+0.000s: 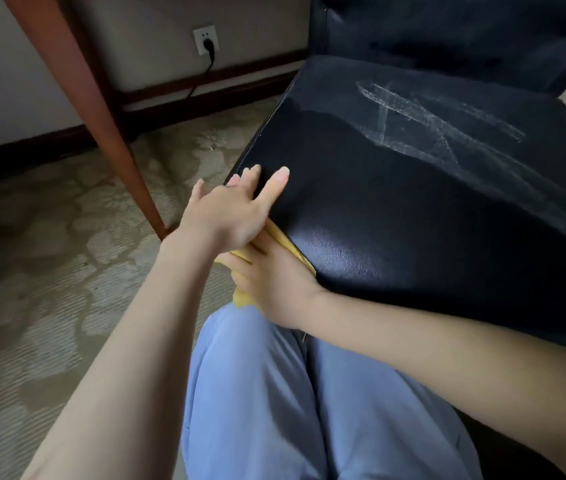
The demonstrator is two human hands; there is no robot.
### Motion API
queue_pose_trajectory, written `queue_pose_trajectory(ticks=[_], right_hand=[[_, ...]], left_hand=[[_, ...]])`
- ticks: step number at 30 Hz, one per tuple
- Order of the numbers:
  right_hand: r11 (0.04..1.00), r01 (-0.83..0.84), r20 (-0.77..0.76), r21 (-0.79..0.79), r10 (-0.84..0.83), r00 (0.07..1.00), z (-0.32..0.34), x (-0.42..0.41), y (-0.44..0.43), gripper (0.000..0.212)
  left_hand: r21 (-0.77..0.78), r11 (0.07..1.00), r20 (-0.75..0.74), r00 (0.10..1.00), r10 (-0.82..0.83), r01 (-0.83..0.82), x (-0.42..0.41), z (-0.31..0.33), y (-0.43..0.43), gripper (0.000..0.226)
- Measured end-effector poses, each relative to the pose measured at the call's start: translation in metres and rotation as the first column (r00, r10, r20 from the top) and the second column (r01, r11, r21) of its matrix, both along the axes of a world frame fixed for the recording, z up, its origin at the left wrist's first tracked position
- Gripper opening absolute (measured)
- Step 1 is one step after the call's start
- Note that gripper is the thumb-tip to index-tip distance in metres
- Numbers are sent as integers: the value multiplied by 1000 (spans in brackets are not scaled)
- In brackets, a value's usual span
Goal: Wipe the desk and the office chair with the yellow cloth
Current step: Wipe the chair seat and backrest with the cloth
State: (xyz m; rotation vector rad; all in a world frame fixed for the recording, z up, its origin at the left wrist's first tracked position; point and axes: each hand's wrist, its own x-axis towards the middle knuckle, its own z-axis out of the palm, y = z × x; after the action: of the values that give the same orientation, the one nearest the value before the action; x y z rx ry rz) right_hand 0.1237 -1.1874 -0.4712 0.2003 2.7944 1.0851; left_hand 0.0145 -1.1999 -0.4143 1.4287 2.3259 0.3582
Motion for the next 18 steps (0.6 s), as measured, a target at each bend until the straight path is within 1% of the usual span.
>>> queue_pose_trajectory(ticks=[1,3,7,11,13,16,18], right_hand=[[999,7,10,32,-8,1000,-1,-3,0,47],[1000,16,-18,24,-16,1000,-3,-4,1,50],[1000,16,-96,-13,-18,995,-5,24,9,68],[997,-35,-51,-66,32,998,-11,89,16,61],[996,-57,-60,-63,53,997,-8,122,20,60],[995,-84,-31,-62,82,996,-6,163,24,52],[994,-92,-32,-53,91,995,-4,185,27,56]], left_hand=[[-28,1000,-51,999,-7,5,3,-3,2,82],[-69,998,-112,994,5,-13,5,-9,5,84],[-71,996,-146,989,33,-44,2,-15,10,87],[-45,998,-137,990,46,-53,-3,-18,10,78],[-41,998,-153,987,50,-57,-3,-20,10,76],[-40,998,-189,981,46,-54,-2,-23,11,74],[-44,997,-212,976,49,-59,-1,-24,13,75]])
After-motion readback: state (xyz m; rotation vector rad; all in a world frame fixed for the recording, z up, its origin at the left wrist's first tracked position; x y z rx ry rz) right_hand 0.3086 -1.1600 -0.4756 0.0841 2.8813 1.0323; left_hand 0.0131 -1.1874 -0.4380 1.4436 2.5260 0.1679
